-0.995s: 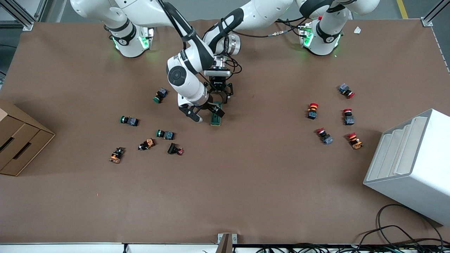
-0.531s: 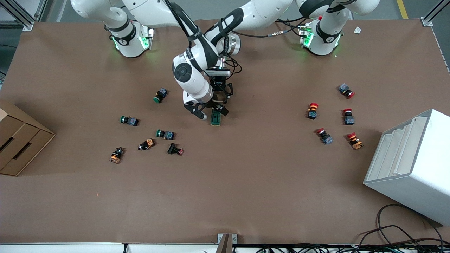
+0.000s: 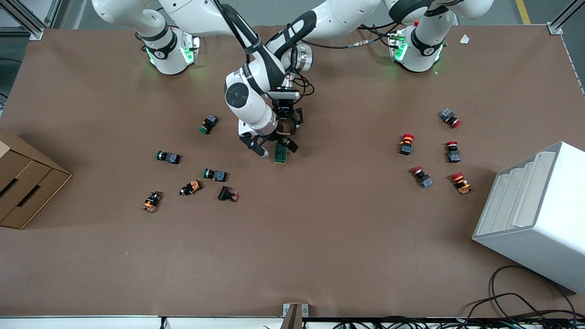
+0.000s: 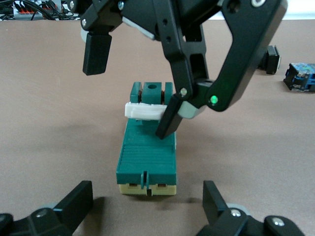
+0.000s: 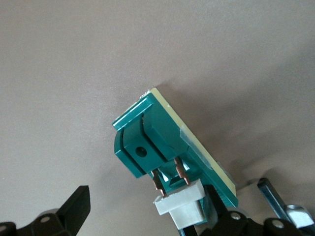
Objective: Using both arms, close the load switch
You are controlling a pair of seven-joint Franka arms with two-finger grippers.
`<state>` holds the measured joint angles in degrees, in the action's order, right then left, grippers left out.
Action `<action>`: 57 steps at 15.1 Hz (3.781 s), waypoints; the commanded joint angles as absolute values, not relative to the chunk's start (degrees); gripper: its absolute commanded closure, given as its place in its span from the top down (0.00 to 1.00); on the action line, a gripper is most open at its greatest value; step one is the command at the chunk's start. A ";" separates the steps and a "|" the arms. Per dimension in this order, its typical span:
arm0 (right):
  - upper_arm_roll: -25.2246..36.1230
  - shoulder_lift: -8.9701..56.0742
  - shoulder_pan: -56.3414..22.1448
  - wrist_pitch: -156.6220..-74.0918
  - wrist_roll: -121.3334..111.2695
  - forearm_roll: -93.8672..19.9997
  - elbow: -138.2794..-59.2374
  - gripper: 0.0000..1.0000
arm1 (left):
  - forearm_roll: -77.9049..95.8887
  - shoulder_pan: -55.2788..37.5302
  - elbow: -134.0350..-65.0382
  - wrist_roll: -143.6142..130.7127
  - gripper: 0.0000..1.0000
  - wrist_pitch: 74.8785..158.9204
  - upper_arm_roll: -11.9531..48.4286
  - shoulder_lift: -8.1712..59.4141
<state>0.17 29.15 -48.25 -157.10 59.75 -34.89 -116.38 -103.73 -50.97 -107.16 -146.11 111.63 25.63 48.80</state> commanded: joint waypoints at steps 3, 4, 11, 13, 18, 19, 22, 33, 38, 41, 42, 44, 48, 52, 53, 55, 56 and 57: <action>0.26 29.27 -45.36 -157.24 58.98 -36.12 -112.42 1.00 | -103.62 -51.24 -107.31 -147.83 0.99 112.94 25.75 51.24; 0.26 29.27 -44.83 -156.63 58.97 -36.12 -111.89 1.00 | -103.62 -51.24 -107.31 -147.75 0.99 112.94 25.66 51.24; 0.35 30.41 -43.24 -152.84 58.71 -36.04 -109.16 1.00 | -103.62 -51.33 -107.31 -147.48 0.99 112.94 25.66 51.24; 0.35 31.55 -43.42 -152.84 59.06 -36.04 -108.29 1.00 | -103.62 -51.33 -107.31 -147.48 0.99 112.94 25.66 51.24; 0.44 34.62 -43.42 -153.19 59.15 -35.69 -105.21 1.00 | -103.62 -51.33 -107.31 -147.48 0.99 112.94 25.66 51.33; 0.44 35.24 -43.24 -153.19 59.15 -35.60 -104.51 1.00 | -103.62 -51.42 -107.31 -147.48 0.99 112.94 25.66 51.33; 0.53 36.73 -43.07 -153.19 59.06 -35.42 -102.84 1.00 | -103.62 -51.42 -107.23 -147.48 0.99 112.94 25.66 51.33; 1.31 36.39 -39.38 -149.17 56.34 -32.45 -100.90 1.00 | -103.62 -51.42 -107.14 -147.39 0.99 112.94 25.75 51.33; 2.90 30.60 -31.48 -134.24 44.24 -24.44 -100.72 1.00 | -102.31 -50.98 -106.70 -145.38 0.99 113.03 26.19 50.28; 3.95 26.56 -24.81 -123.70 31.60 -21.55 -100.63 1.00 | -98.28 -50.89 -106.26 -142.22 0.98 113.20 26.45 48.87; 4.39 25.41 -22.78 -120.88 27.55 -20.32 -100.46 1.00 | -96.09 -50.89 -105.48 -140.29 0.98 113.20 26.46 48.43; 4.75 23.56 -18.48 -115.43 19.11 -16.55 -99.32 1.00 | -90.55 -50.89 -104.86 -135.73 0.98 113.12 26.89 45.98; 4.75 22.41 -12.31 -100.67 10.47 -6.79 -90.55 1.00 | -81.84 -50.63 -101.26 -128.17 0.98 113.12 27.16 43.60; 4.92 22.41 -7.05 -89.76 2.48 -4.40 -81.50 1.00 | -68.16 -48.79 -98.71 -115.44 0.98 113.03 27.16 37.29; 5.01 22.50 -5.81 -87.47 0.81 -3.70 -79.47 1.00 | -62.98 -48.52 -97.92 -111.57 0.98 113.03 26.98 35.18; 4.92 22.41 -4.75 -83.86 -1.92 1.03 -75.52 1.00 | -54.61 -45.46 -95.73 -102.52 0.99 113.03 26.72 31.22; 5.01 22.41 -4.75 -82.02 -2.02 2.45 -74.11 1.00 | -51.10 -43.61 -94.41 -99.70 0.99 113.03 26.72 29.55; 5.10 22.41 -4.66 -79.74 -1.85 2.72 -72.70 1.00 | -47.76 -41.77 -92.74 -97.49 0.99 113.03 26.72 28.40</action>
